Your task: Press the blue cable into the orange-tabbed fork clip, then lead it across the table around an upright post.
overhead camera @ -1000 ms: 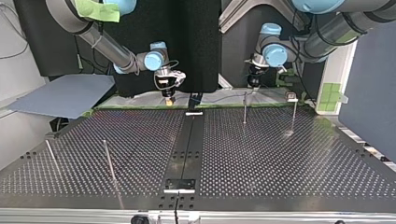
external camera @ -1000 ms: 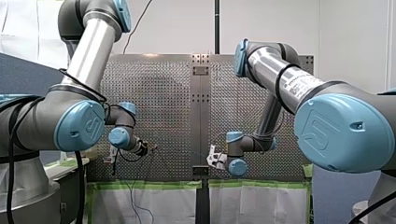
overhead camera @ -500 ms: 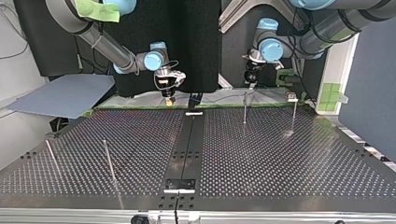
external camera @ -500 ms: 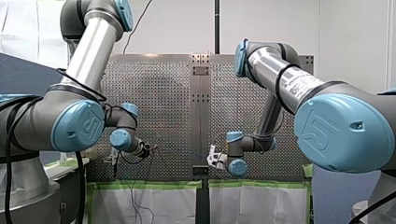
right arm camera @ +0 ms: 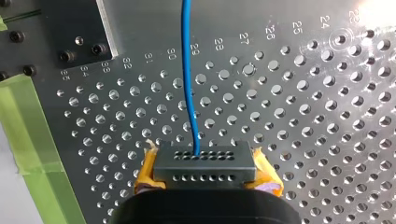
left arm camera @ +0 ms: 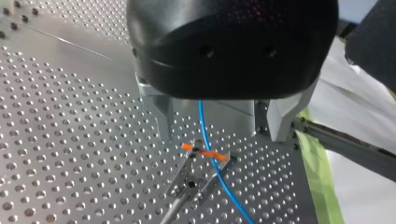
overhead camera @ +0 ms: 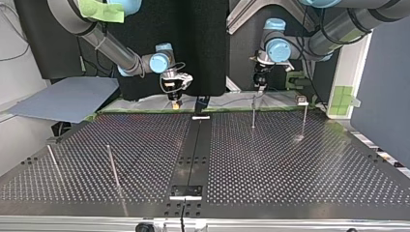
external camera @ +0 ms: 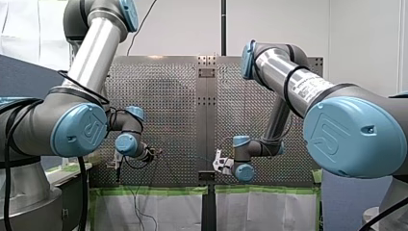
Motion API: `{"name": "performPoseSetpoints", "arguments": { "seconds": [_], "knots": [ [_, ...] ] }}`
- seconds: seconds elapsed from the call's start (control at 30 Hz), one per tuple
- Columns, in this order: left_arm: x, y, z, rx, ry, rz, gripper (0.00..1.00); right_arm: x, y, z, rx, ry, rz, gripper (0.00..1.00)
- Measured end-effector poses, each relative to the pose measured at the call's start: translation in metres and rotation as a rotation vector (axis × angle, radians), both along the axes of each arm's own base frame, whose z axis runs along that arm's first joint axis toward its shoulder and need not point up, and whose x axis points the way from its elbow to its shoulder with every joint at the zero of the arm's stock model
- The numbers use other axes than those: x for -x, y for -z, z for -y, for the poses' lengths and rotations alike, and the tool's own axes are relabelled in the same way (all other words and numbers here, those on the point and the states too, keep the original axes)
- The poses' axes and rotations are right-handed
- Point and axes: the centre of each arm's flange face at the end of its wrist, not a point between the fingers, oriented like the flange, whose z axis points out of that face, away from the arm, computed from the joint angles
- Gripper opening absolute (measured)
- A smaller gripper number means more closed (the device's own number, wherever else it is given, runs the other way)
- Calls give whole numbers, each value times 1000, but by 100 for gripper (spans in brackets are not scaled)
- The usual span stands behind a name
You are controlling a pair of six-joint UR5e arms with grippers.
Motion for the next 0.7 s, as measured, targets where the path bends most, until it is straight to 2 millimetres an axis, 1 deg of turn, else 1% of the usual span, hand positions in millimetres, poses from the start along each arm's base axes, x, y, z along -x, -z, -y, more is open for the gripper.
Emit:
{"name": "performPoseSetpoints", "arguments": {
  "seconds": [0.5, 0.7],
  "knots": [
    [1, 0, 2, -9, -4, 2, 100, -1, 0, -1, -3, -4, -1, 0],
    [1, -1, 6, -38, 13, 18, 100, -1, 0, -1, -3, -4, -2, 0]
  ]
}}
